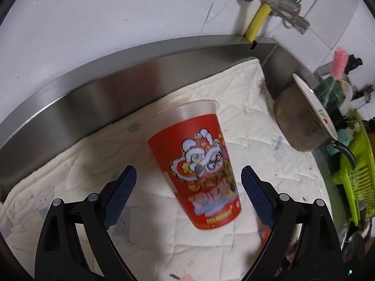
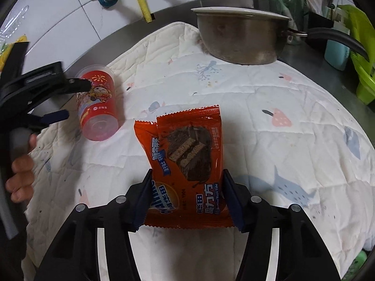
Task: Collect trash
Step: 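Grasp the red printed paper cup with the left tool while the right tool holds the bag, then carry the paper cup and snack bag into the green basket and open both tools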
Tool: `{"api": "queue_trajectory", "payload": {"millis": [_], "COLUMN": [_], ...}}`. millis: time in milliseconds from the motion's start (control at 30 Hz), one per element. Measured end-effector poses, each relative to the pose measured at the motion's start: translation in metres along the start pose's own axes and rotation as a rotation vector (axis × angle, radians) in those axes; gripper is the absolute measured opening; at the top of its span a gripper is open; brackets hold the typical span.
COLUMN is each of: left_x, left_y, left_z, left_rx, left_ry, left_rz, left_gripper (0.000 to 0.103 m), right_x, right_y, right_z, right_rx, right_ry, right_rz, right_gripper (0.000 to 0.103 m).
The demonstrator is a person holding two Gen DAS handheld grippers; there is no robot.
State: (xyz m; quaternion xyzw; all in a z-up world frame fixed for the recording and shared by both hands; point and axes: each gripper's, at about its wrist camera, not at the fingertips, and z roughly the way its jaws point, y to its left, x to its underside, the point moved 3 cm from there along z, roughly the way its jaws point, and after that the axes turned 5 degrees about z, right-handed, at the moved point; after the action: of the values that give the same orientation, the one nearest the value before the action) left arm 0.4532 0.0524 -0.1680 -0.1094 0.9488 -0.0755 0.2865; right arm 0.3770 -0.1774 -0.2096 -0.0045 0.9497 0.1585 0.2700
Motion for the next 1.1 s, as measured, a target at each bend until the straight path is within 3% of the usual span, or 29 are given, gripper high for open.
{"api": "queue_trajectory", "payload": {"millis": [300, 367, 433, 633, 800, 1100], "left_x": [-0.008, -0.008, -0.007, -0.004, 0.007, 0.057], "left_y": [0.001, 0.000, -0.001, -0.004, -0.006, -0.030], "left_z": [0.019, 0.020, 0.022, 0.017, -0.006, -0.080], "left_rx": [-0.005, -0.008, 0.008, 0.021, 0.056, 0.127], "left_ry": [0.036, 0.038, 0.046, 0.029, 0.008, -0.038], "left_rz": [-0.053, -0.054, -0.052, -0.041, -0.029, 0.098], "left_gripper": [0.089, 0.085, 0.075, 0.073, 0.072, 0.072], "right_x": [0.020, 0.025, 0.031, 0.049, 0.063, 0.111], "right_y": [-0.006, -0.007, -0.007, -0.008, -0.016, -0.054], "right_z": [-0.038, -0.048, -0.058, -0.084, -0.106, -0.165], "right_rx": [-0.033, -0.034, -0.035, -0.019, 0.022, 0.090], "right_ry": [-0.048, -0.064, -0.075, -0.107, -0.125, -0.166], "right_rz": [0.015, 0.012, 0.009, 0.011, 0.003, 0.077], "right_gripper": [0.053, 0.053, 0.053, 0.052, 0.052, 0.052]}}
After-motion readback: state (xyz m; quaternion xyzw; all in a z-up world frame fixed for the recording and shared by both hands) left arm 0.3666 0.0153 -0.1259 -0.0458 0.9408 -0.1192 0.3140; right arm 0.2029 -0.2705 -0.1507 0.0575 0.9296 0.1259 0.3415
